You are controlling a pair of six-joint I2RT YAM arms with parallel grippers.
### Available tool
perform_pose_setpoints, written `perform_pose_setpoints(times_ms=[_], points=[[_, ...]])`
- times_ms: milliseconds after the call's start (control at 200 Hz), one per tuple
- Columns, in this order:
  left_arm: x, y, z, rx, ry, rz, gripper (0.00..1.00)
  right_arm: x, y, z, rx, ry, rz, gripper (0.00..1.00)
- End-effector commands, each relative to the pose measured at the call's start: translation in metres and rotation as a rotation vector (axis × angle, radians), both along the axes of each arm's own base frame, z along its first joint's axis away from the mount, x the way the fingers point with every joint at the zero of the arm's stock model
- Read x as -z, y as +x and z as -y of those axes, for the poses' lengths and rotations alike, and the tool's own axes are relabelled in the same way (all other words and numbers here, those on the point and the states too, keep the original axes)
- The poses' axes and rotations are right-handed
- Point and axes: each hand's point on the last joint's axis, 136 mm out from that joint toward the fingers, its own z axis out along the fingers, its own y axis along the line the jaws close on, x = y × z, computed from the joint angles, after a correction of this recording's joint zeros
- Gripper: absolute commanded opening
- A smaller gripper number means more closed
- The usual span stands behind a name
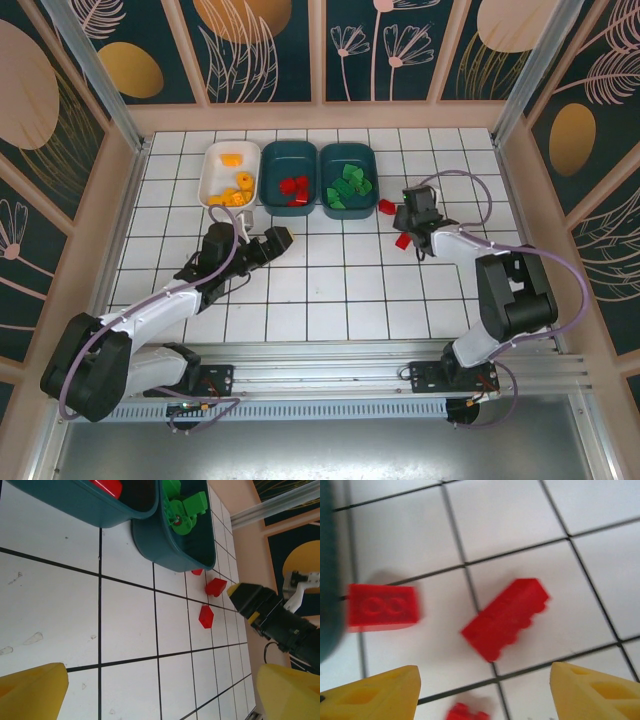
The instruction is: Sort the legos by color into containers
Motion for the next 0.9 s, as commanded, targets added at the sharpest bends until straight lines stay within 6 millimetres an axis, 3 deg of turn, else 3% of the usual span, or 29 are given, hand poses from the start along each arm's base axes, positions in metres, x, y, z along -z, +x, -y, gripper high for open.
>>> perform_pose_setpoints(times_ms=[0, 150, 265, 400, 540, 651, 771, 896], points=[[-0.007, 0.002, -0.001, -0.022, -0.019, 0.026, 0.96, -0.006, -0.003, 0.016, 0.159, 0.131, 0.047, 0.72], [-0.010, 0.002, 0.000, -0.014, -0.006, 0.030, 0.97, -0.008, 0.012, 0.018, 0.179, 0.298, 0.081, 0.75], [-0.010, 0.001, -0.002, -0.014, 0.000, 0.031, 0.98, 0.001, 0.026, 0.026, 0.206, 0.386, 0.074, 0.75], [-0.009, 0.000, -0.004, -0.020, 0.011, 0.032, 0.98, 0.010, 0.043, 0.021, 0.188, 0.465, 0.059, 0.71], [-0.008, -0.001, -0.006, -0.024, 0.027, 0.030, 0.99, 0.021, 0.055, 0.008, 0.157, 0.524, 0.030, 0.61], [-0.009, -0.003, -0.010, -0.031, 0.044, 0.035, 0.99, 0.026, 0.059, 0.008, 0.168, 0.531, 0.032, 0.42], [-0.009, -0.004, -0.012, -0.035, 0.062, 0.039, 0.99, 0.011, 0.058, 0.007, 0.162, 0.526, 0.074, 0.17], [-0.015, -0.001, -0.022, -0.082, 0.093, 0.054, 0.99, -0.035, 0.052, -0.010, 0.099, 0.495, 0.163, 0.11]])
